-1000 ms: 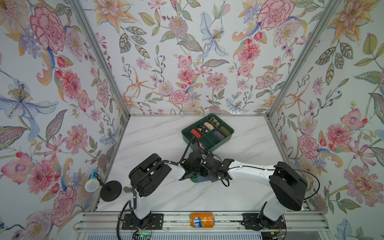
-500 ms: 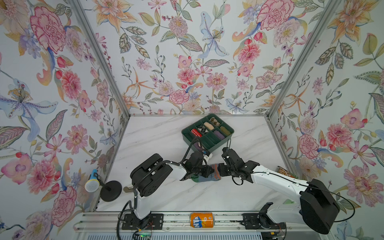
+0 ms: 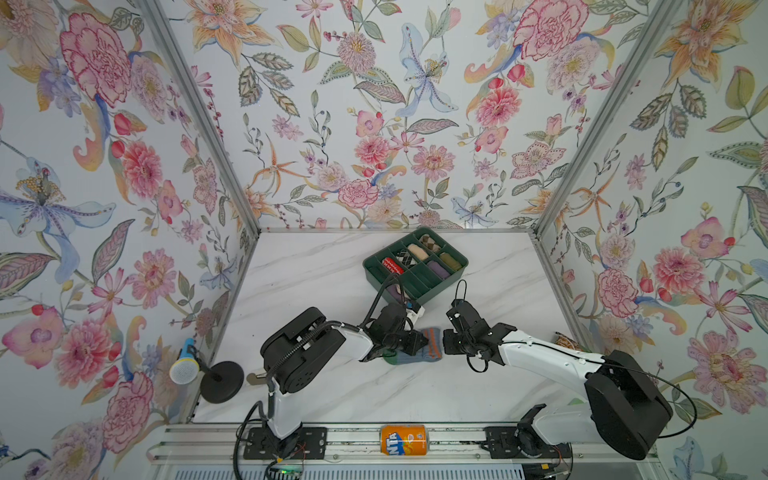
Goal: Roll the socks
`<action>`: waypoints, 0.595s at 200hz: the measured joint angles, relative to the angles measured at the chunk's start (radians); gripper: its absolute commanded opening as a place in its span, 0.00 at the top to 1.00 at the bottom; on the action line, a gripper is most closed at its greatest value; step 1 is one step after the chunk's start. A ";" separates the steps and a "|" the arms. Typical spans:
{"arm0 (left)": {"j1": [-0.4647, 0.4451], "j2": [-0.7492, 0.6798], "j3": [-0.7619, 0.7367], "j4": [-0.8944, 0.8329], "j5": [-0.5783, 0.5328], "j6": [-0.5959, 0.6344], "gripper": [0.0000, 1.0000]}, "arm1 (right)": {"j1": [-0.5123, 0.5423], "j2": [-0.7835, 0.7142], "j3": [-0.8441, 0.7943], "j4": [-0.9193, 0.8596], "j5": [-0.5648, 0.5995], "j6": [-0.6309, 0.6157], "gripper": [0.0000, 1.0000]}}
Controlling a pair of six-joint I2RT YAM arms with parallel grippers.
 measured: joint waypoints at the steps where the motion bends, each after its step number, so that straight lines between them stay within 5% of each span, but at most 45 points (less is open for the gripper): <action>1: 0.000 0.000 0.000 0.000 0.000 0.000 1.00 | 0.000 0.001 0.000 0.002 0.000 0.000 0.64; 119: -0.001 -0.036 0.000 -0.084 -0.001 0.031 1.00 | -0.013 -0.011 -0.081 0.146 -0.153 0.022 0.64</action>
